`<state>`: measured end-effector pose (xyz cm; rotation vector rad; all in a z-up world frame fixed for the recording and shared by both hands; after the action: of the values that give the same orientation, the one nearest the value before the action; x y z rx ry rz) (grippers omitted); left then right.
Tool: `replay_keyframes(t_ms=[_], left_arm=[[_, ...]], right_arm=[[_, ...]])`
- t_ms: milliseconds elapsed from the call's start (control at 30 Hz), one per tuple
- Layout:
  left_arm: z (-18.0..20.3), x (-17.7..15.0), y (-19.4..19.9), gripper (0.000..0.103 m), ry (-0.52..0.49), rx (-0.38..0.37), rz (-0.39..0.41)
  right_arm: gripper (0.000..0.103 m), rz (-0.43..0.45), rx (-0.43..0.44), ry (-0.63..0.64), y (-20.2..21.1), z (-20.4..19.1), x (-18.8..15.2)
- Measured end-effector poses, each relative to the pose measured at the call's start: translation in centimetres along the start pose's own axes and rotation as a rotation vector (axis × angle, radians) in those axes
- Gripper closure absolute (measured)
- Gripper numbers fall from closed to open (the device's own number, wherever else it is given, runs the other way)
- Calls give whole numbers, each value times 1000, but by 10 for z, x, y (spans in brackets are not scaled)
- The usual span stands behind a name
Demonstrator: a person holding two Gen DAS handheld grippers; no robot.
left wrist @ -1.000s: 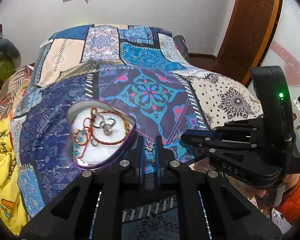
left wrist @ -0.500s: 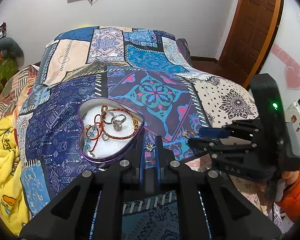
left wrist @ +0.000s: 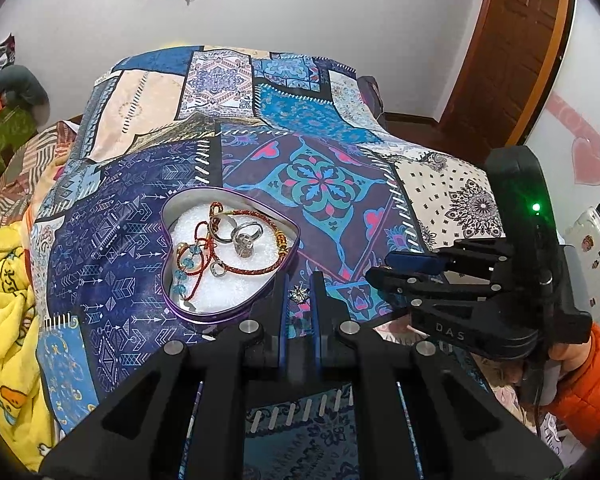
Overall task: Organize jewelry
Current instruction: 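Grasp the gold ring with the right while the left grasps the small silver charm, then release the gold ring into the box with the right while the left drops the charm in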
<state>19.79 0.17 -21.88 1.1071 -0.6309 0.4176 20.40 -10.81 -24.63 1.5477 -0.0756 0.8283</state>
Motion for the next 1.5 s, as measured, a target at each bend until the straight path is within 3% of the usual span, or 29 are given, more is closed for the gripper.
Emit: replay_keyframes(t_ms=[200, 700, 900, 1500], left_arm=[[3, 6, 13, 95, -10, 6, 28], [-12, 36, 79, 95, -27, 82, 169], [-24, 46, 94, 95, -23, 94, 205], [-59, 53, 37, 95, 33, -11, 93]], right_arm=[[81, 12, 9, -22, 10, 0, 2], [81, 225, 42, -15, 86, -21, 47], [81, 276, 72, -4, 96, -37, 64], [81, 169, 143, 95, 33, -88, 61]])
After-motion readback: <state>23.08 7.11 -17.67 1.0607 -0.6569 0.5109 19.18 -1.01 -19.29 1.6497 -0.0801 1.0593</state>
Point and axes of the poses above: each gripper's, at about its wrist camera, not at the fingertips, and y roughly against the way its jaws point, z to its right, x to its top, the point moved 5 cm from there along -y, roughly the way its jaws point, and after that the axes turned 14 degrees about -x, right-handed, at the moved point
